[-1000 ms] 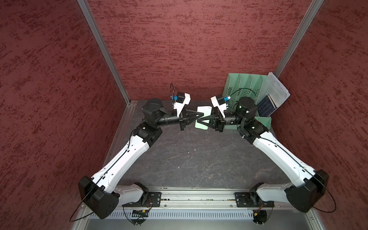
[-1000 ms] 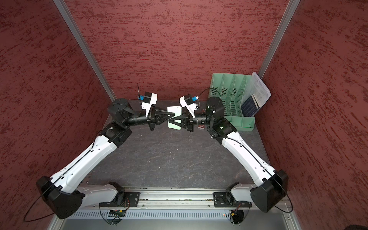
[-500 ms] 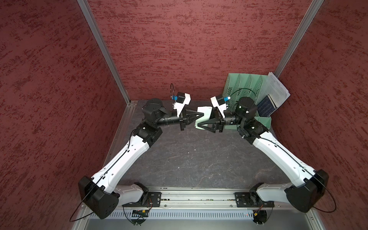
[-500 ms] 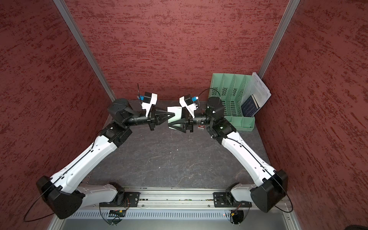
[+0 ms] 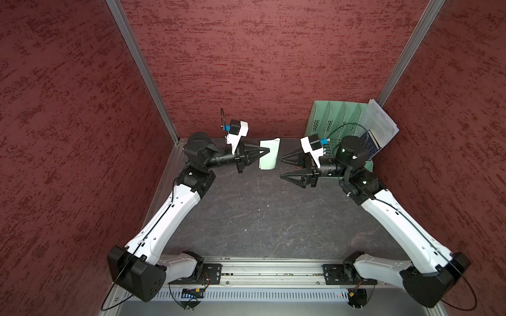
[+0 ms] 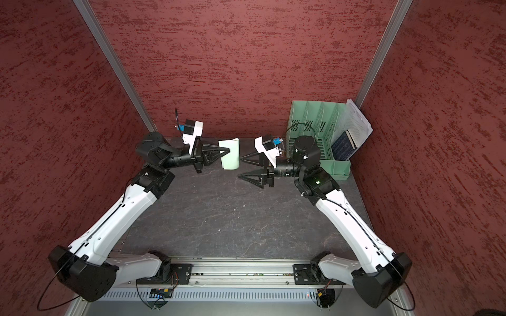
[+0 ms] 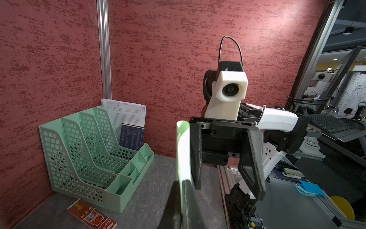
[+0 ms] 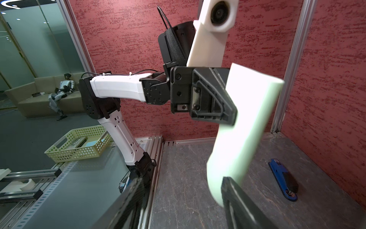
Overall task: Fold the square paper along the opposite sides
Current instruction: Fold the paper.
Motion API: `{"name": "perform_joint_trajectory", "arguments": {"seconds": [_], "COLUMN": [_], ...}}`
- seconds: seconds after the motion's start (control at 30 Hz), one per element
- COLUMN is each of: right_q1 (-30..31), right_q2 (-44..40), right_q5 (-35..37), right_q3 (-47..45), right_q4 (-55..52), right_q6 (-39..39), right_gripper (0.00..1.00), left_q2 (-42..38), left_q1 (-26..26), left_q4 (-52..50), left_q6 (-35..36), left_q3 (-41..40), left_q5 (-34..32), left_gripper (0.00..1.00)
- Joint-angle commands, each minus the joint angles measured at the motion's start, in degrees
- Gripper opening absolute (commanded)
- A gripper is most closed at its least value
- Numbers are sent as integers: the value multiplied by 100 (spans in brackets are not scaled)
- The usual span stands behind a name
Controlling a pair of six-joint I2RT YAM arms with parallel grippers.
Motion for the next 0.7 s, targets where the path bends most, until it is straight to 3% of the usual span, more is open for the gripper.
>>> {"name": "perform_joint_trajectory", "arguments": {"seconds": [0.0, 0.67], "right_q1": [-30, -180], "right_q2": [204, -66], "right_q5": [-411, 50], "right_q3": [155, 455], "right_q4": [224, -501], "right_q6": [250, -380], "right_gripper": [64, 63], "left_q2": [71, -139], "left_q1": [-79, -263], "left_q4": [613, 193], "left_q6": [-510, -252], "left_q3": [-9, 6], "left_q5": [470, 575], "left_gripper": [0, 0]}}
